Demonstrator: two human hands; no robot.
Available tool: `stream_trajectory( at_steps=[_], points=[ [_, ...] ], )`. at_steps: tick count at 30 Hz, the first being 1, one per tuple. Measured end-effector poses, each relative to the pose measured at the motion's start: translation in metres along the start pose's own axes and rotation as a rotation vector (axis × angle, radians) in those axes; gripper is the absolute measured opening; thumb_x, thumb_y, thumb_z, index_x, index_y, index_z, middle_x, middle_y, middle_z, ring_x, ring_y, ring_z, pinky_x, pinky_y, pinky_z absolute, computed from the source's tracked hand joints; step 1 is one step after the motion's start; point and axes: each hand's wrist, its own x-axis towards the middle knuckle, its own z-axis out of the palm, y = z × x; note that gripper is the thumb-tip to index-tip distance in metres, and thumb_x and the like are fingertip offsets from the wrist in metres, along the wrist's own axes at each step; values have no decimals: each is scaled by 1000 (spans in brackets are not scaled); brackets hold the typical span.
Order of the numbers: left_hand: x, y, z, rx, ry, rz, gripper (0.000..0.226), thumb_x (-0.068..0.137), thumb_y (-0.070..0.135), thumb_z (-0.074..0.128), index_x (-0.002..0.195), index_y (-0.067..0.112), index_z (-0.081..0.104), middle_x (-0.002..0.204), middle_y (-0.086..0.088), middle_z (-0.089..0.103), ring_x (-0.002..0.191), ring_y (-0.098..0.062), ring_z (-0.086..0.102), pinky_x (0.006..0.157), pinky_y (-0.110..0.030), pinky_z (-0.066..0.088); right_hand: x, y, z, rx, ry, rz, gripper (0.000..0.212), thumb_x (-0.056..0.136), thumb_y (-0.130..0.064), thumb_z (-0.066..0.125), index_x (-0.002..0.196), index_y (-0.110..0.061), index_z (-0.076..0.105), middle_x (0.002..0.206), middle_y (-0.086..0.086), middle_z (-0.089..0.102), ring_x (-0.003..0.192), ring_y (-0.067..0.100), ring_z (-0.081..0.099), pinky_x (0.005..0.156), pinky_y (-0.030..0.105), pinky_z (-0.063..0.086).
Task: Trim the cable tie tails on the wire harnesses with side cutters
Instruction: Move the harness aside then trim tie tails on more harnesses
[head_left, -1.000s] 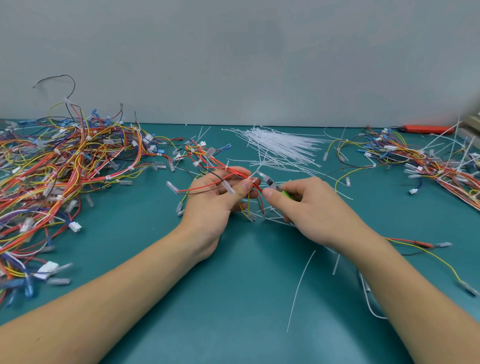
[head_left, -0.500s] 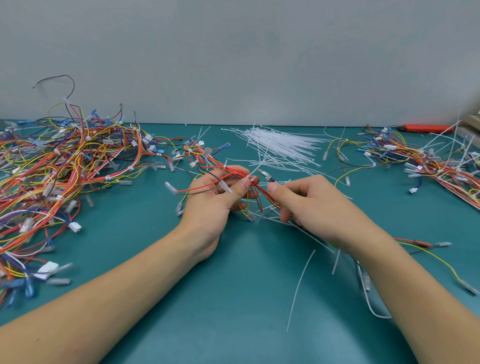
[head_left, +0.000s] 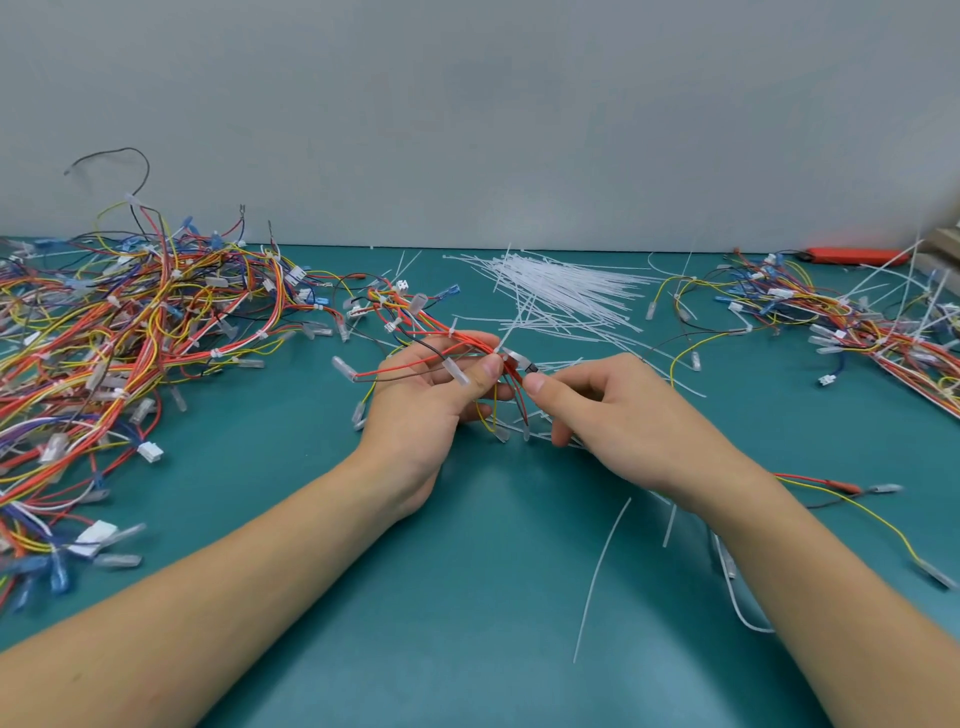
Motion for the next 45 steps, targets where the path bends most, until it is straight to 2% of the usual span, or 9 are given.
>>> stream_trajectory(
  at_steps=[5,8,12,19,26,30,32,37,45],
  points=[
    [1,0,-1,4,2,-8,13,92,2,71,102,9,72,97,-14,78,78,-25,73,64,-28,55,0,-1,2,9,5,-6,57,101,-61,51,74,-12,66,45,-18,52,43,5,39,46,21,28],
    [2,0,-1,7,0,-14,13,92,2,71,104,8,72,98,-15,78,77,-25,73,63,-26,55,1,0,2,33,-1,0,52,99,-62,52,75,-20,72,54,-16,61,46,3,41,53,28,35],
    [2,-1,-1,1,-4,-12,14,92,3,71,104,9,72,96,-12,78,76,-24,72,64,-28,55,1,0,0,82,-22,2,44,99,-64,53,68,-37,71,49,-17,58,45,2,43,55,27,34],
    [2,-1,-1,20,-5,-5,16,92,1,70,106,10,72,93,-10,78,74,-24,71,65,-29,55,3,2,1,99,-27,-19,40,98,-64,53,73,-41,73,68,-11,72,50,2,47,60,30,44],
    [0,-1,0,31,-2,-3,18,91,0,71,106,9,71,92,-12,76,70,-24,71,63,-28,55,5,5,2,83,-46,5,47,97,-67,51,86,-29,77,72,-10,74,51,2,49,64,32,47],
    [0,0,1,19,-3,-2,19,90,-1,72,102,13,65,89,-12,76,67,-24,70,61,-28,55,6,7,3,94,-39,-9,44,97,-67,51,88,-33,77,73,-9,74,51,1,49,64,32,48],
    [0,0,1,26,-10,0,20,90,-1,72,100,14,64,88,-11,76,67,-25,70,62,-30,54,7,7,5,90,-29,-27,43,98,-66,50,85,-35,77,71,-8,74,51,2,48,60,30,46],
    [0,1,2,32,-5,-7,22,89,-2,72,101,14,63,87,-12,76,68,-27,70,67,-34,53,7,7,4,67,-15,-45,51,100,-62,53,74,-22,73,56,-8,64,44,3,42,46,14,32],
    [-1,3,2,24,-12,-29,24,89,-3,72,105,10,59,91,-19,74,67,-28,69,66,-34,52,7,5,2,13,5,-57,56,101,-57,55,61,-18,65,45,-11,54,40,5,41,43,15,33]
  ],
)
